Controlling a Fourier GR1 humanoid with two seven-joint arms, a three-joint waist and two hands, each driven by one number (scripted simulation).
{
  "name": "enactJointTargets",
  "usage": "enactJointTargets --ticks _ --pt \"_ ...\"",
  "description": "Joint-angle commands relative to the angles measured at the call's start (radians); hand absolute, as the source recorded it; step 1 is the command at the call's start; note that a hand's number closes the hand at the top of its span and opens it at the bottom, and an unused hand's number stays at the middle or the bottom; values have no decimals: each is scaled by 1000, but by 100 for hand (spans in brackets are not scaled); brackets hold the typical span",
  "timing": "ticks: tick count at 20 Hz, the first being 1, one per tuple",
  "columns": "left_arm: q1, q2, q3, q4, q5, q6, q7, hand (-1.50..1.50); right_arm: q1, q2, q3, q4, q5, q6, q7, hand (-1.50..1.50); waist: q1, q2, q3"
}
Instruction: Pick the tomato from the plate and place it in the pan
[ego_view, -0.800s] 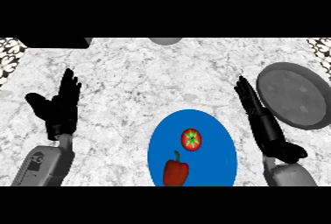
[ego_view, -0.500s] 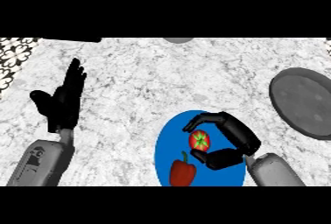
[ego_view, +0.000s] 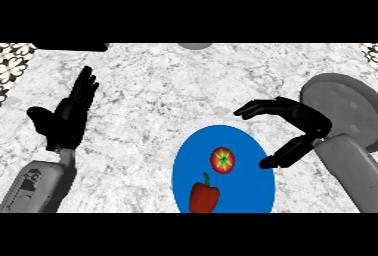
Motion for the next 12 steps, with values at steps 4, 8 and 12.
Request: enactJointTargets --ticks 4,8,12 --pt "37 3 14 21 0 -30 -50 0 -255 -168 -7 105 100 158 -130 -150 -9 -5 -3" --pt "-14 -4 15 16 -9 -3 9 0 -375 -279 40 89 181 192 -112 -150 -12 -5 -3" --pt "2 29 57 37 17 -64 -11 0 -446 -194 73 94 188 201 -33 -150 -29 -9 -4"
